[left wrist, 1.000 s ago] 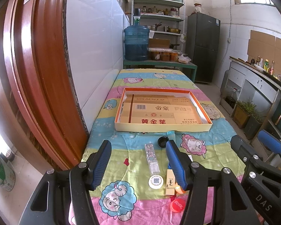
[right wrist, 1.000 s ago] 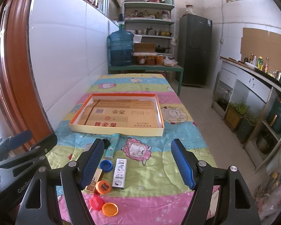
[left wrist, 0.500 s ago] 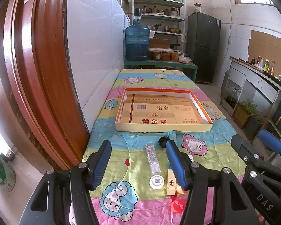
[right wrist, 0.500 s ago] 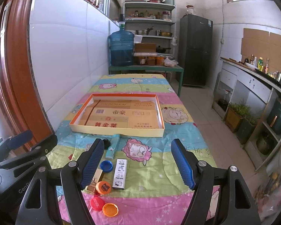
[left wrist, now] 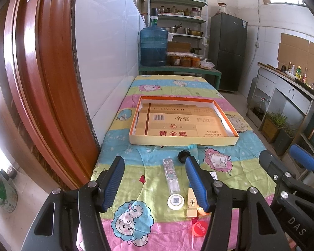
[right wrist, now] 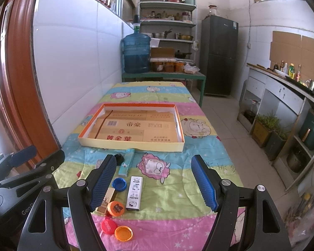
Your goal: Organize rigid objects
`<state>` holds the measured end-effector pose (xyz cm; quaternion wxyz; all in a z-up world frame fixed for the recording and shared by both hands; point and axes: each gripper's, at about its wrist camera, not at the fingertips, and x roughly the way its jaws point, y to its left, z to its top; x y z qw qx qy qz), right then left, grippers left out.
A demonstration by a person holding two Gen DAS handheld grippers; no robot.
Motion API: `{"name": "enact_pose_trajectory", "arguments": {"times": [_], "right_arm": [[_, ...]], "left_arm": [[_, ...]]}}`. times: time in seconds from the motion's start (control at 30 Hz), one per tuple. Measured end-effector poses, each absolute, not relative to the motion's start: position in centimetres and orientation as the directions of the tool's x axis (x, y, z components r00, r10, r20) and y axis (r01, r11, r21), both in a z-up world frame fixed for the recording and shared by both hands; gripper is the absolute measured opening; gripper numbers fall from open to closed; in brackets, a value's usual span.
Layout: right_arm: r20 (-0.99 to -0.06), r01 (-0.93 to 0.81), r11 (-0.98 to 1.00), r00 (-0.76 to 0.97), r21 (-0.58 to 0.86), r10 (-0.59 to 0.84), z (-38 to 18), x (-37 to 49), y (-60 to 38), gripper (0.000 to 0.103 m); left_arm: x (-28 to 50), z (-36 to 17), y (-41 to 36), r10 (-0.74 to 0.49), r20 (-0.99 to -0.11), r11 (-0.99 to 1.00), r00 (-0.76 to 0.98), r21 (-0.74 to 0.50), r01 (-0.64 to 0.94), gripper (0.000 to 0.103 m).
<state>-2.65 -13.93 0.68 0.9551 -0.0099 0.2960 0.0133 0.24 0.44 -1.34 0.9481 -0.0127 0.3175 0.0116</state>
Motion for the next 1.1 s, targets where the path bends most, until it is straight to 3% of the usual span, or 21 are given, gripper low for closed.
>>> {"name": "enact_pose_trajectory", "arguments": {"times": [0.73,1.1], "right_arm": [[-0.588,-0.035,0.999,0.808,-0.004,0.026,-1.1,-2.6,-14.6,0.076],[-0.687,-0.153,0.988,0.721,-0.021,0.097,-6.2,-4.1,-14.3,0.076]], "left_arm": [[0.4,-3.0,0.7,0.02,-0.625,0.999,0.78,-0.019,-0.041,0.061],[-0.6,-6.7,1.2,-0.025,-0.678,1.0,0.734,-0.022,0.014,0.061]]}}
